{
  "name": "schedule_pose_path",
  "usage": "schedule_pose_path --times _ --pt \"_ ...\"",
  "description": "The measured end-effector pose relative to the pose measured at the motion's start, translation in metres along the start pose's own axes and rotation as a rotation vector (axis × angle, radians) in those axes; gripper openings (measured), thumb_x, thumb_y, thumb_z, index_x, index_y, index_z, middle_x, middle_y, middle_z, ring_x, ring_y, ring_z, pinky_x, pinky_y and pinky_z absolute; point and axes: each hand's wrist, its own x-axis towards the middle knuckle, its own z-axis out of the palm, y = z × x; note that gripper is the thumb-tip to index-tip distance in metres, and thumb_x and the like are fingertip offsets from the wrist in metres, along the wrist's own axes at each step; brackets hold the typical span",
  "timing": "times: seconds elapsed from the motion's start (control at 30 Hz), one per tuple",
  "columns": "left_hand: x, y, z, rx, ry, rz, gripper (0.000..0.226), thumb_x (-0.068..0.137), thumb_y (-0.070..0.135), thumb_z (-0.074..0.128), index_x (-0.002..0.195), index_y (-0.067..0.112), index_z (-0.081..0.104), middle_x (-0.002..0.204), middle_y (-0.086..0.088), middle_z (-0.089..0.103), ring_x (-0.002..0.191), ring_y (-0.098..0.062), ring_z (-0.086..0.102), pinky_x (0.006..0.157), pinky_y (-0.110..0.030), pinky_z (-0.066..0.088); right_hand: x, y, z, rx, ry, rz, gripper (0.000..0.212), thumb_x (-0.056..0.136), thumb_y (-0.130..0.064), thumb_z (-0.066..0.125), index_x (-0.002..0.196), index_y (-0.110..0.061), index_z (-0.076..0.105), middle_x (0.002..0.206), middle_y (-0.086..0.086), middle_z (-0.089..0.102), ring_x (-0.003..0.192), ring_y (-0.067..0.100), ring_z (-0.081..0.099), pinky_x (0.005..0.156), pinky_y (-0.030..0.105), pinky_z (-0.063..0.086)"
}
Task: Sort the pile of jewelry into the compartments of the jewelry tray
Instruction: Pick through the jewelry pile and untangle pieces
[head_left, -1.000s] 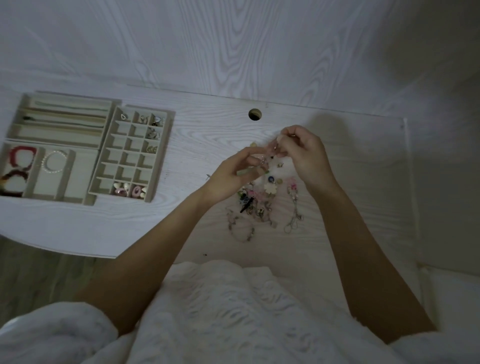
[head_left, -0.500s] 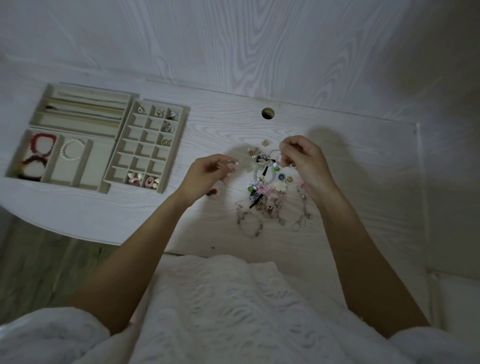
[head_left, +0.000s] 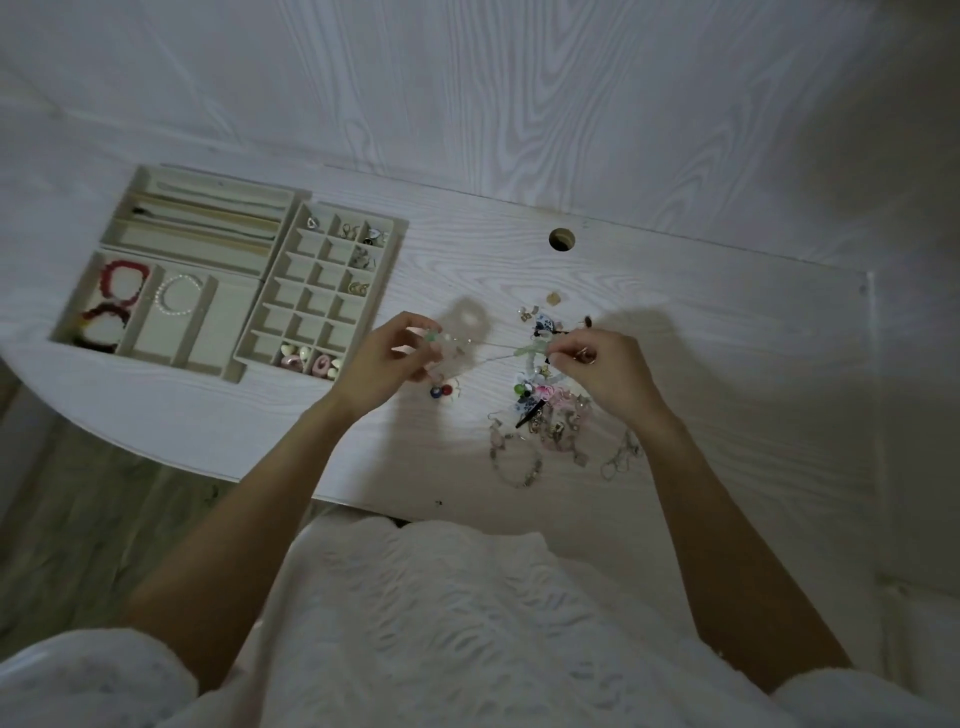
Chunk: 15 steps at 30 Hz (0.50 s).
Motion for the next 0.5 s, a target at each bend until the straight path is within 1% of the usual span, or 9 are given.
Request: schedule_pose_path --times 0.07,0.17,0.23,0.3,0.33,0.37,0.4,0.43,0.5 --pt "0.002 -0.004 -0.002 0.091 0.068 -0.004 0.013 0.090 0.023 0.063 0.102 0.017 0.061 0.083 -0.011 0.066 0.059 -0.010 0.061 0.057 -0.024 0.053 0.000 0.001 0.003 0.008 -0.005 -0.010 0.014 0.084 -0.010 0.068 0.097 -0.009 0.073 0.093 -0.003 0.067 0.077 0.000 0.058 0.069 0.001 0.041" --pt "0.005 -0.011 -0.006 0.238 0.123 0.001 0.013 0.089 0.033 0.064 0.101 0.027 0.063 0.081 0.003 0.065 0.055 -0.009 0.063 0.059 -0.035 0.057 -0.001 0.004 0.005 0.045 -0.008 0.000 0.014 0.085 -0.008 0.066 0.097 -0.010 0.073 0.087 -0.005 0.067 0.068 -0.008 0.058 0.069 0.011 0.049" --pt "0.006 -0.014 -0.006 0.253 0.106 -0.029 0.014 0.089 0.034 0.064 0.101 0.028 0.064 0.085 0.006 0.065 0.060 -0.010 0.066 0.063 -0.034 0.057 -0.003 0.006 0.007 0.069 0.001 0.011 0.013 0.086 -0.009 0.065 0.096 -0.010 0.073 0.085 -0.005 0.067 0.066 -0.007 0.058 0.069 0.014 0.050" --pt "0.007 -0.016 -0.004 0.345 0.086 0.003 0.015 0.090 0.031 0.062 0.103 0.024 0.064 0.096 0.007 0.066 0.078 -0.009 0.067 0.070 -0.022 0.050 -0.003 0.009 0.010 0.063 0.020 0.027 0.012 0.086 -0.010 0.065 0.095 -0.010 0.073 0.087 -0.003 0.068 0.072 -0.002 0.058 0.070 0.012 0.047" --pt "0.007 -0.014 -0.002 0.385 0.067 0.048 0.011 0.091 0.028 0.061 0.101 0.024 0.064 0.099 0.008 0.066 0.088 -0.007 0.063 0.075 -0.016 0.046 -0.002 0.010 0.011 0.058 0.026 0.029 0.012 0.086 -0.010 0.065 0.095 -0.009 0.072 0.087 -0.003 0.068 0.074 0.000 0.058 0.071 0.010 0.045" --pt "0.007 -0.011 0.000 0.370 0.037 0.084 0.007 0.092 0.024 0.059 0.097 0.025 0.064 0.099 0.011 0.066 0.092 -0.005 0.061 0.079 -0.015 0.043 -0.002 0.010 0.014 0.064 0.027 0.030 0.011 0.086 -0.010 0.064 0.094 -0.009 0.072 0.087 -0.003 0.067 0.075 0.001 0.058 0.070 0.008 0.043" --pt "0.006 -0.007 0.003 0.328 -0.003 0.097 0.010 0.093 0.020 0.058 0.092 0.027 0.064 0.096 0.013 0.066 0.091 -0.004 0.060 0.080 -0.015 0.043 -0.001 0.009 0.016 0.076 0.022 0.033 0.010 0.087 -0.010 0.063 0.094 -0.009 0.071 0.087 -0.004 0.066 0.076 0.001 0.058 0.070 0.006 0.043" --pt "0.006 -0.002 0.006 0.270 -0.053 0.091 0.014 0.093 0.016 0.057 0.088 0.028 0.063 0.092 0.013 0.066 0.085 -0.004 0.060 0.077 -0.015 0.045 0.000 0.007 0.019 0.091 0.011 0.037 0.010 0.088 -0.011 0.062 0.093 -0.009 0.070 0.087 -0.004 0.065 0.077 0.003 0.058 0.069 0.006 0.043" --pt "0.007 0.005 0.013 0.204 -0.177 0.074 0.016 0.094 0.013 0.056 0.087 0.026 0.063 0.086 0.008 0.066 0.075 -0.005 0.060 0.067 -0.013 0.045 0.002 0.005 0.026 0.133 -0.013 0.053 0.011 0.091 -0.013 0.058 0.093 -0.009 0.068 0.088 -0.002 0.065 0.079 0.008 0.058 0.072 0.013 0.045"
